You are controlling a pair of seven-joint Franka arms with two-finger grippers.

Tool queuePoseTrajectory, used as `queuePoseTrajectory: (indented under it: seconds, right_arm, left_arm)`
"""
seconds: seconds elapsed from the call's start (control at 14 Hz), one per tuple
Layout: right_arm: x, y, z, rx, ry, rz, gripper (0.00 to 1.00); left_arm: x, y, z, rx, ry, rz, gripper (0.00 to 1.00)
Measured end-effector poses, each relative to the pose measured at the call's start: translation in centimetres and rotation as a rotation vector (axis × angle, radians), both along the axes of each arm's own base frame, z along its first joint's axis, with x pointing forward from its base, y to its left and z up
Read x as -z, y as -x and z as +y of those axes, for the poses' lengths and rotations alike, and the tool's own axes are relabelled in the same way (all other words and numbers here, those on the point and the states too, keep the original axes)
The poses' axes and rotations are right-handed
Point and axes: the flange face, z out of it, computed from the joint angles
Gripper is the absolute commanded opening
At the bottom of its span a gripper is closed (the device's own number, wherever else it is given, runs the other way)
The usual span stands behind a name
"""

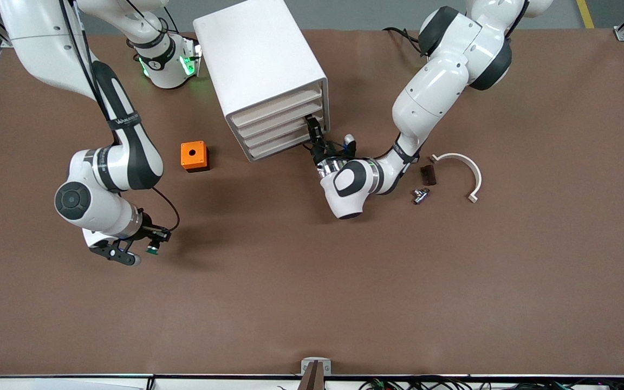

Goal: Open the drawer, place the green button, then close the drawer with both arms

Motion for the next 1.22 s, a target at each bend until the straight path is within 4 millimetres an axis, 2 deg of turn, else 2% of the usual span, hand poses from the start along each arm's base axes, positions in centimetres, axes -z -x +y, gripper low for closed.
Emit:
queuePoseTrajectory:
  seconds: [0.29,0.57,0.93,1.22]
  right_arm:
    - [-3.5,1.2,2.9,0.064,0.008,0.023,0.0]
    - [-5.4,3.0,8.3,0.146,0.022,0.041,0.0]
    - [-6.4,6.1,16.4,0.263,0.038,0.043,0.0]
    - [-7.5,9.5,21.8,0.361,0.049,0.037,0.0]
  left_arm:
    - [0.0,-0.1,0.1,-0.001,-0.001,-0.001,0.11]
    - [0.0,-1.0,0.7,-0.018,-0.001,-0.005,0.12]
    - [-0.2,-4.1,3.2,-0.094,0.004,-0.004,0.13]
    - [-0.3,-7.1,5.9,-0.161,0.007,-0.005,0.14]
